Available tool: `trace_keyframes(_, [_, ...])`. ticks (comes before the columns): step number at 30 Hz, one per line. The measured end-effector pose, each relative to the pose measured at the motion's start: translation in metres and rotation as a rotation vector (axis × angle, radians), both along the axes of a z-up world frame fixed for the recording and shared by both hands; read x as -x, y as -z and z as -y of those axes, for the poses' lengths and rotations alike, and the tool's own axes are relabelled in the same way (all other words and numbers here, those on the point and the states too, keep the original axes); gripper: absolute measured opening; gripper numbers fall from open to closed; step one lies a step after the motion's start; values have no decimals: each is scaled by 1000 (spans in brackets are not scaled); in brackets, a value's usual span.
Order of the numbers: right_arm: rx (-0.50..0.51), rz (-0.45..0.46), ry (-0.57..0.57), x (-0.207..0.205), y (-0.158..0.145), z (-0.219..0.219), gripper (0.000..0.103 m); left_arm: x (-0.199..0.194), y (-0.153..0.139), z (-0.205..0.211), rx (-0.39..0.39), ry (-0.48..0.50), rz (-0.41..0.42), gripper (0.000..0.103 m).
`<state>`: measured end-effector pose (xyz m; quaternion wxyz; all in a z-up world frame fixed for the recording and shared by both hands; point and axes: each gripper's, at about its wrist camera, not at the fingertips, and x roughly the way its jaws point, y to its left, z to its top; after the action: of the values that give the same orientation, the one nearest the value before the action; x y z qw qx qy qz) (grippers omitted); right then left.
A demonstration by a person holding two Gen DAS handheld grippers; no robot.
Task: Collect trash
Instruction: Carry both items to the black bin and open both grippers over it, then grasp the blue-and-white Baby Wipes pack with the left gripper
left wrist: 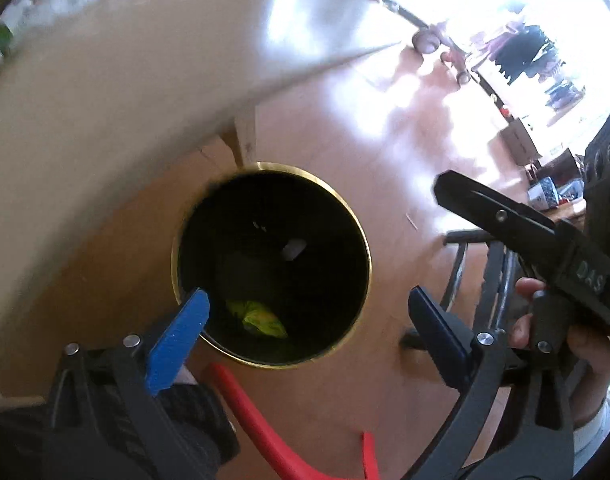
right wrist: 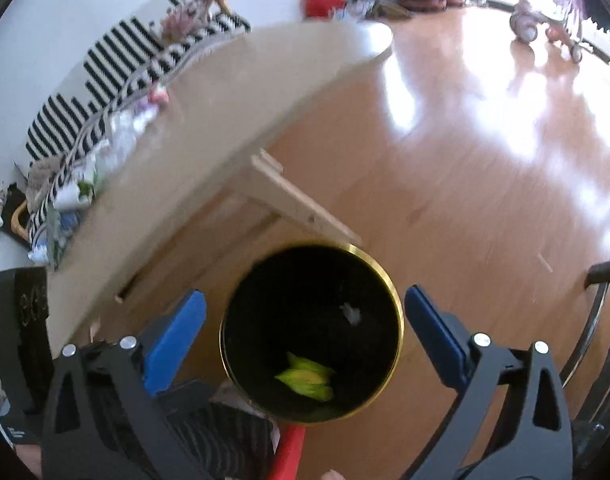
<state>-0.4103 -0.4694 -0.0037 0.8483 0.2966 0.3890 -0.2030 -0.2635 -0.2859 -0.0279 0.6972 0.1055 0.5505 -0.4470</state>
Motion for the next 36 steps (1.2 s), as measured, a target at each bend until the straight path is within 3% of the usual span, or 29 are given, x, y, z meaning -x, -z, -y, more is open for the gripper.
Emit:
trace_keyframes(5, [82, 43, 21, -4, -21, -5, 96, -25, -57, -48, 54, -137, 153, 97])
trace_keyframes(10, [99, 35, -42, -28, -22, -23, 96, -74, -91, -151, 15, -373, 304, 97])
trace_keyframes(14, [118, 37, -144, -71, -24, -57, 96, -114, -84, -252, -55, -618, 288, 97])
trace_keyframes(18, [226, 60, -267, -125, -38, -105, 96, -141, -78, -328, -59, -839, 205, 97])
trace_keyframes(20, [290, 63, -319, -151, -45, -128, 96, -155, -81, -345, -53, -887, 182, 97])
trace_keyframes(23, [416, 53, -382, -190, -52, -160, 96, -172, -87, -341, -67, -883, 198, 97])
trace_keyframes(36, [618, 3, -623, -314, -51, -215, 96, -280, -60, -314, -88, -885, 140, 97])
